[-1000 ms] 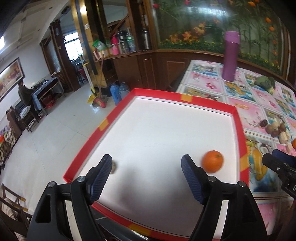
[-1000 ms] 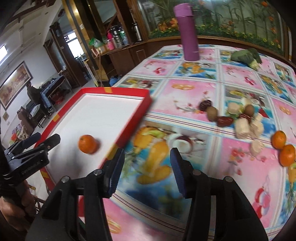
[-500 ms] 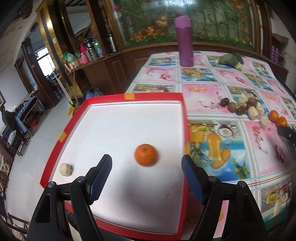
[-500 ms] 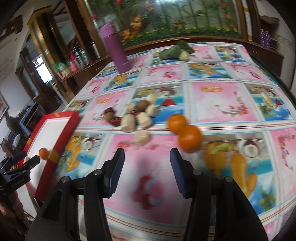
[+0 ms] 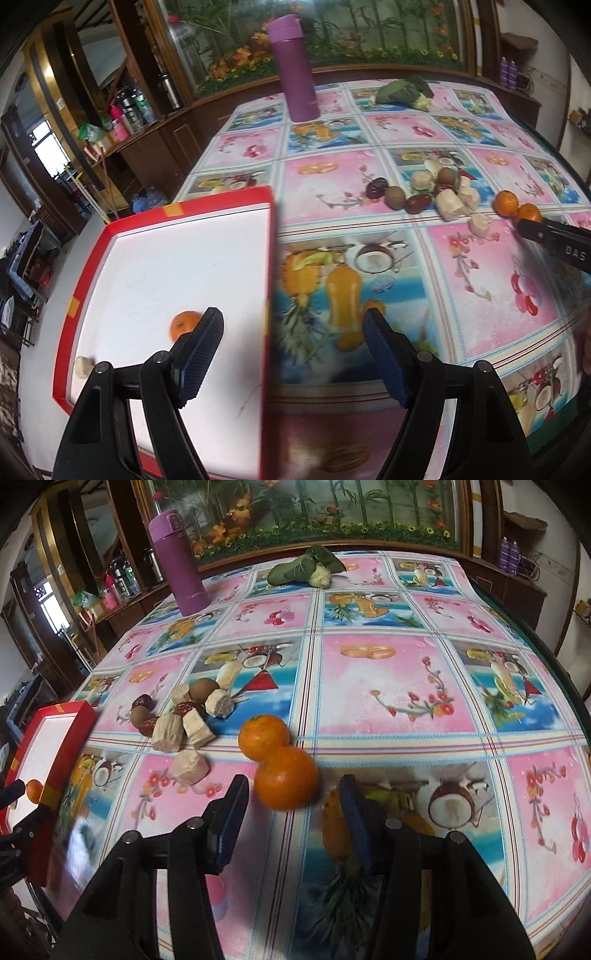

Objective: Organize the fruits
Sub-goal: 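Grasp a second mandarin orange with the right gripper while the left gripper returns to the table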

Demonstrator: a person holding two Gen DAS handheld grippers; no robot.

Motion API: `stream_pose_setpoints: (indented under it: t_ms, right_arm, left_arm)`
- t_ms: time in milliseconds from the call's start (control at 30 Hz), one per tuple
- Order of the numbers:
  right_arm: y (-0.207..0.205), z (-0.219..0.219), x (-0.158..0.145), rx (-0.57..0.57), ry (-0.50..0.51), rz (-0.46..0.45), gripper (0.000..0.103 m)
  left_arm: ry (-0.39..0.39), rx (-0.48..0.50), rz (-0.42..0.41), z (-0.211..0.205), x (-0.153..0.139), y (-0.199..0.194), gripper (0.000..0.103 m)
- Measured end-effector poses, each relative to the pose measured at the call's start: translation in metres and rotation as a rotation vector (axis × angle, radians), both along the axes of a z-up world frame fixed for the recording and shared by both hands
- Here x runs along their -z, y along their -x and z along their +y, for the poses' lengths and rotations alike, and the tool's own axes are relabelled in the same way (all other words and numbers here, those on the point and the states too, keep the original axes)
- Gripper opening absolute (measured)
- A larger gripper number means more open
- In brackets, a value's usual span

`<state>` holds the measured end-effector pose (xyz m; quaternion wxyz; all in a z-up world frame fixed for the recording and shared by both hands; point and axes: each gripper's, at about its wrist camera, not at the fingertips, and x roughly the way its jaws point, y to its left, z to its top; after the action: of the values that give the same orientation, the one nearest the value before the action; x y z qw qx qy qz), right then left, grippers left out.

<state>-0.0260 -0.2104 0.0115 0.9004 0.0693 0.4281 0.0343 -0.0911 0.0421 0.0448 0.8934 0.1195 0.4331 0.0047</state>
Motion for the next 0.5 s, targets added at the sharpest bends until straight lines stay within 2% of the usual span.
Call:
stream_pose_setpoints:
  t_ms: [67,133,200,367,500]
  right_arm:
    - [-0.004,0.002,0.001,-0.007,0.017,0.001,0.052]
    - [-0.005,0.006,0.001,-0.013,0.037,0.003,0.04]
    - [-0.006,0.004,0.001,-0.021,0.019,0.003,0.036]
    - [-0.006,-0.004,-0.002,0.017,-0.011,-0.001,0.036]
    - [-0.005,-0.021,-0.007,0.077,-0.068,-0.016,0.036]
  left_arm:
    - [0.011,0.019,0.016,-0.007,0.001,-0.005,0.078]
    - [0.029,0.041,0.033,-0.016,0.0,-0.011,0.078]
    - [0.051,0.062,0.042,-0.025,-0.002,-0.018,0.078]
    - [0.101,0.112,0.063,-0.049,-0.004,-0.04,0.078]
    - [0.15,0.131,0.109,-0.067,0.004,-0.062,0.077]
